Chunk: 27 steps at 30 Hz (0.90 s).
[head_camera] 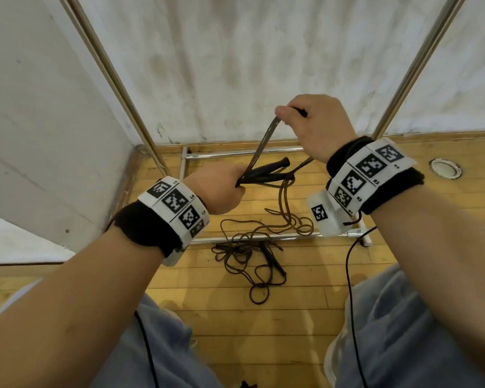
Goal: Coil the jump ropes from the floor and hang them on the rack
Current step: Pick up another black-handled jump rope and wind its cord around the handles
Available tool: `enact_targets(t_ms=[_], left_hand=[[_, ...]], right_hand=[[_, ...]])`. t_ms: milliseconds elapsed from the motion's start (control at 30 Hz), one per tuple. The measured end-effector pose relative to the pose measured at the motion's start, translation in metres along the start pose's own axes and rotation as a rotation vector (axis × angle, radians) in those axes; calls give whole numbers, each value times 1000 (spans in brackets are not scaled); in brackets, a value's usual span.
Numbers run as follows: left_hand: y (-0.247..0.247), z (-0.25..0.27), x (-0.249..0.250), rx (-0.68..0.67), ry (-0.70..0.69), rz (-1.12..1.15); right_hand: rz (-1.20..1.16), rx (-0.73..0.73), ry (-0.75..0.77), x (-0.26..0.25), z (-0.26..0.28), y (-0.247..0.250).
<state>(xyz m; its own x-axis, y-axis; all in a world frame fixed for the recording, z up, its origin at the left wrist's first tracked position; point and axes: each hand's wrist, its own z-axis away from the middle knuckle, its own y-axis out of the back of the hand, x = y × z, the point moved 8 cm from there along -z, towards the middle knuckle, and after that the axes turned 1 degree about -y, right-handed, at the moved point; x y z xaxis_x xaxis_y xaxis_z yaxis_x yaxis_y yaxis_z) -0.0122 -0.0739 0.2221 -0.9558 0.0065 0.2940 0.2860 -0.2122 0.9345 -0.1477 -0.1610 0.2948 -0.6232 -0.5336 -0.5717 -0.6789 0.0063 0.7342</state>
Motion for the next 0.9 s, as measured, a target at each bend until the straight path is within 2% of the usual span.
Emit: enact_targets(t_ms=[167, 267, 367, 467, 567, 633, 700, 800, 900], left_hand=[[24, 9, 5, -12, -118, 144], [39, 11, 1, 27, -108, 100], [47, 13, 0, 68, -103, 188], [58, 14, -1, 190, -84, 447], [66, 11, -14, 364, 23, 659], [69, 9, -18, 457, 54, 539], [66, 6, -21, 486, 82, 394], [52, -1, -30, 448, 165, 250], [37, -7, -36, 407, 235, 136]], right_hand=[[-58, -109, -79, 22, 1, -12], [-73, -103, -81, 23, -1, -10], [-56, -201, -121, 26, 6, -27], [-89, -287, -198, 30, 21, -47], [-89, -402, -217, 20, 35, -68], [-76, -468, -221, 10, 45, -81], [-72, -505, -230, 1, 53, -91], [-80, -539, -199, -11, 61, -95], [2, -562, -55, -30, 63, -96]])
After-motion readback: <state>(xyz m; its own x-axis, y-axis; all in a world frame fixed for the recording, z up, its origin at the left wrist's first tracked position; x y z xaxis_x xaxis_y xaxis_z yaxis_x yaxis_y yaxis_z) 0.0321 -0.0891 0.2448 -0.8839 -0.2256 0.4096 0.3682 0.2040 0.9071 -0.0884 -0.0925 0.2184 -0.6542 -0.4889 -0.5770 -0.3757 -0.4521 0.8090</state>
